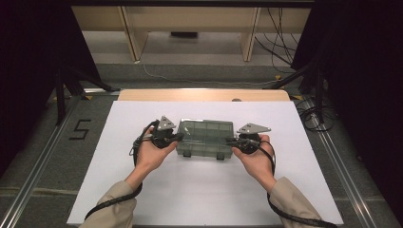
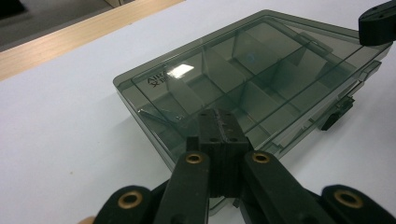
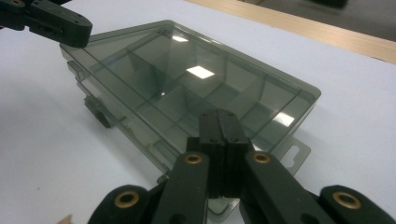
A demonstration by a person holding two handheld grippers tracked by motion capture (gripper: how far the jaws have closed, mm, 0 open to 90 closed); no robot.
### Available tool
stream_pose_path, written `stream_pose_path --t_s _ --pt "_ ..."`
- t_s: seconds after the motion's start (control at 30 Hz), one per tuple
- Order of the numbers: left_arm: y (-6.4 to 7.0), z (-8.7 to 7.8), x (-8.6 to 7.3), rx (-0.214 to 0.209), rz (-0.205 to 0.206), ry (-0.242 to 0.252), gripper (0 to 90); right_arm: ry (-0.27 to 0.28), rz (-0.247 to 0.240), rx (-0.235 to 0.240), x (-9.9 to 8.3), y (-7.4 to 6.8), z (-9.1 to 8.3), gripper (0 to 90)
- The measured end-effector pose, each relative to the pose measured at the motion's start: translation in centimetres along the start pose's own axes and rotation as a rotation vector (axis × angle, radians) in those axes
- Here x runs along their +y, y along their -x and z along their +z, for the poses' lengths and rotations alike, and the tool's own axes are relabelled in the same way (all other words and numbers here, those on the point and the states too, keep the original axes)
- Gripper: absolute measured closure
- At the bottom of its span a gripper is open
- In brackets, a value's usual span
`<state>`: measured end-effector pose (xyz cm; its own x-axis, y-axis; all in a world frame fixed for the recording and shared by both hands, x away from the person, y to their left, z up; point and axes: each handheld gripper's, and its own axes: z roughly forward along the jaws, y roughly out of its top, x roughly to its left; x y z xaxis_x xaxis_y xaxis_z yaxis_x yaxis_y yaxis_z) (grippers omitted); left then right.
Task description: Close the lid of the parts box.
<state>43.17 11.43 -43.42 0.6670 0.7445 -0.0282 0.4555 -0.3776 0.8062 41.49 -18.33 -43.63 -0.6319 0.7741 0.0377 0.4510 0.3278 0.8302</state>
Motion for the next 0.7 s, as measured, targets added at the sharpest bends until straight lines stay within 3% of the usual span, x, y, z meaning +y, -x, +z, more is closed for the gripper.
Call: stream_pose_path --t_s 0.7 --pt "0.21 0.35 -0.35 0.0 -0.004 -0.019 89.7 -0.037 0.014 -0.003 -0.48 -0.1 0.28 90.0"
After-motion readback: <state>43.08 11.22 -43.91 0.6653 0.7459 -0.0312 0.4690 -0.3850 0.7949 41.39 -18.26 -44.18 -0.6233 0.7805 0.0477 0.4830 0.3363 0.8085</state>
